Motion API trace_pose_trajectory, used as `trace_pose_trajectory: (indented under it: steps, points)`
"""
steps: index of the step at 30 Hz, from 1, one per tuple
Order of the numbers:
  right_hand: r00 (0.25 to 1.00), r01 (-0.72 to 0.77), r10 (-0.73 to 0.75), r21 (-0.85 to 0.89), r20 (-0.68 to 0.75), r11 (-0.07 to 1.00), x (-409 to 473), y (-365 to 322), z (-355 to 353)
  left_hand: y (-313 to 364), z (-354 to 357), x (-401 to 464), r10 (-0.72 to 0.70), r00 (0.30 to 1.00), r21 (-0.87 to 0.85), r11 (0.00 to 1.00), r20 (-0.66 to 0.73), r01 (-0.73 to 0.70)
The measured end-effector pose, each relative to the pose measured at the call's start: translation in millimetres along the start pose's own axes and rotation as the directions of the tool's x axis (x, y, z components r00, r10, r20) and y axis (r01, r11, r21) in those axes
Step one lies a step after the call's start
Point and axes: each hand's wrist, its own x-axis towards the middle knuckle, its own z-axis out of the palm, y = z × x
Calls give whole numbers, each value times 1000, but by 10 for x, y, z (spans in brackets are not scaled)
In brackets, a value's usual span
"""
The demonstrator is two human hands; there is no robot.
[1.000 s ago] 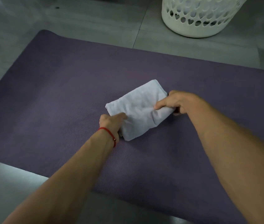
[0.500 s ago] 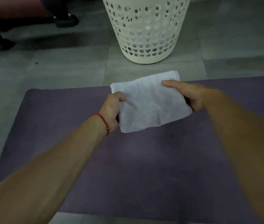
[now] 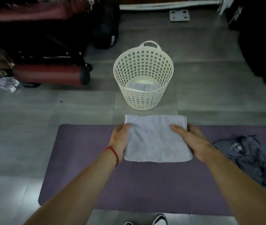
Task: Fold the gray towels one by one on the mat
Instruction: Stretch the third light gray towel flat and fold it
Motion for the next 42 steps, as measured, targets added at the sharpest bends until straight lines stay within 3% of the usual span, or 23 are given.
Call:
trace_pose_trajectory:
  steps: [8, 12, 16, 22, 28, 33, 38, 42]
  points:
    - [988, -106, 114, 82, -107, 991, -1019, -1310, 393, 1303, -592, -983, 3, 1000, 22, 1000, -9, -3]
    - [977, -92, 103, 69, -185, 993, -1079, -1547, 572, 1638, -770, -953, -16, 998, -8, 1000, 59, 17]
    - [982, -57, 57, 6, -177, 998, -739, -1744, 598, 1859, -806, -559, -44, 994, 7, 999, 97, 43]
    - [983, -6, -40, -247, -181, 969, 610, -2272, 386, 2100, -406, 474, -111, 994, -18, 994, 6, 112]
    - [994, 73, -14, -560, 108, 825, 2944, -2947, 122, 2491, 430, 1759, -215, 971, -175, 965, -104, 195]
    - [962, 104, 115, -725, 246, 680, 4302, -3489, -24, 2755, 1142, 2710, -433, 884, -400, 852, -176, 338]
    - [933, 219, 131, -819, 334, 530, 5286, -3737, 192, 2786, 1453, 3492, -545, 812, -583, 736, -209, 344]
    - [907, 308, 129, -840, 401, 447, 6120, -3494, 615, 2454, 1482, 4322, -631, 740, -709, 631, -231, 316]
